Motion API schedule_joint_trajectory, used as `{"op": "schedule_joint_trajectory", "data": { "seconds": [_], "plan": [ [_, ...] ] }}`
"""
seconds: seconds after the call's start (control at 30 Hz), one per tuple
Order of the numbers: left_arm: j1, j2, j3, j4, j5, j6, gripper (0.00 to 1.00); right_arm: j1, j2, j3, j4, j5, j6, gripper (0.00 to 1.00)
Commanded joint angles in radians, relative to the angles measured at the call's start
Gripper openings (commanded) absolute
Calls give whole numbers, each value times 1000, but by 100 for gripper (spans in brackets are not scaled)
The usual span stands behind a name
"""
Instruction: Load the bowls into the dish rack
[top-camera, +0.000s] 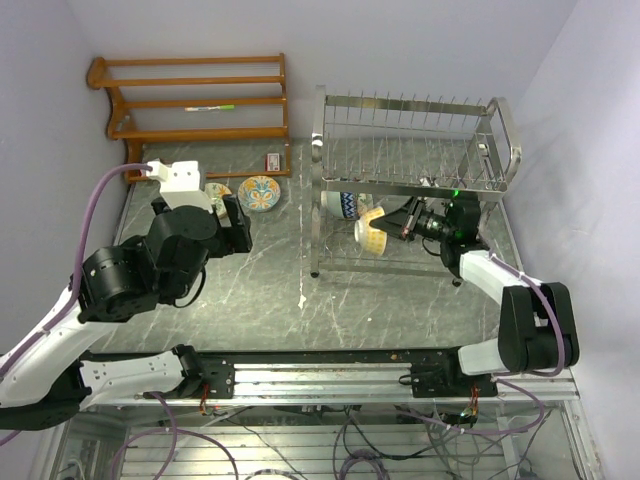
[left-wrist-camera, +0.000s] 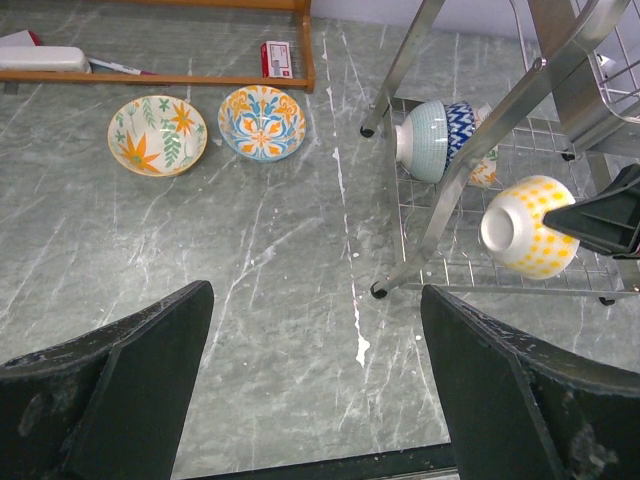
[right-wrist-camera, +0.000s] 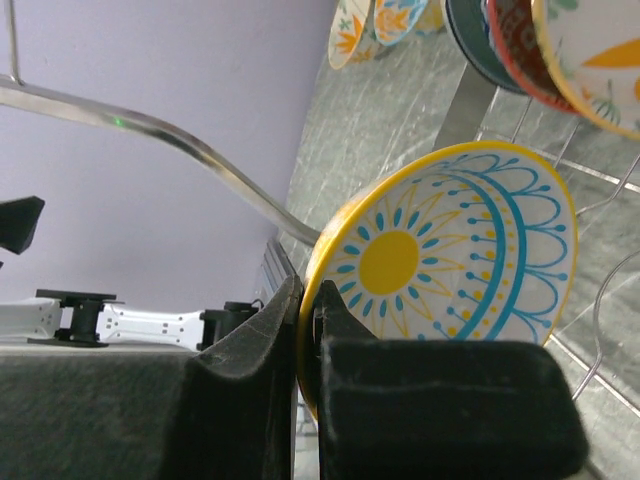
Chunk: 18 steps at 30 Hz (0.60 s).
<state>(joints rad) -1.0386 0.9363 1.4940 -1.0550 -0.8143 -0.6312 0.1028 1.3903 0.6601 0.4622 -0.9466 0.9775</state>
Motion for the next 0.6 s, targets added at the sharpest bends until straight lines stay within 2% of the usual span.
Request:
{"op": "schedule_joint_trajectory", "data": {
  "seconds": [0.0, 0.27, 0.57],
  "plan": [
    [0, 18, 9, 48, 7, 17, 96, -43, 32, 43, 182, -2, 39, 0],
    [0, 40, 13, 72, 6, 33, 96, -76, 107, 72, 251, 41, 12, 0],
    [0, 46, -3, 102, 4, 39, 96, -120, 187, 75, 432, 62, 84, 0]
  ]
}}
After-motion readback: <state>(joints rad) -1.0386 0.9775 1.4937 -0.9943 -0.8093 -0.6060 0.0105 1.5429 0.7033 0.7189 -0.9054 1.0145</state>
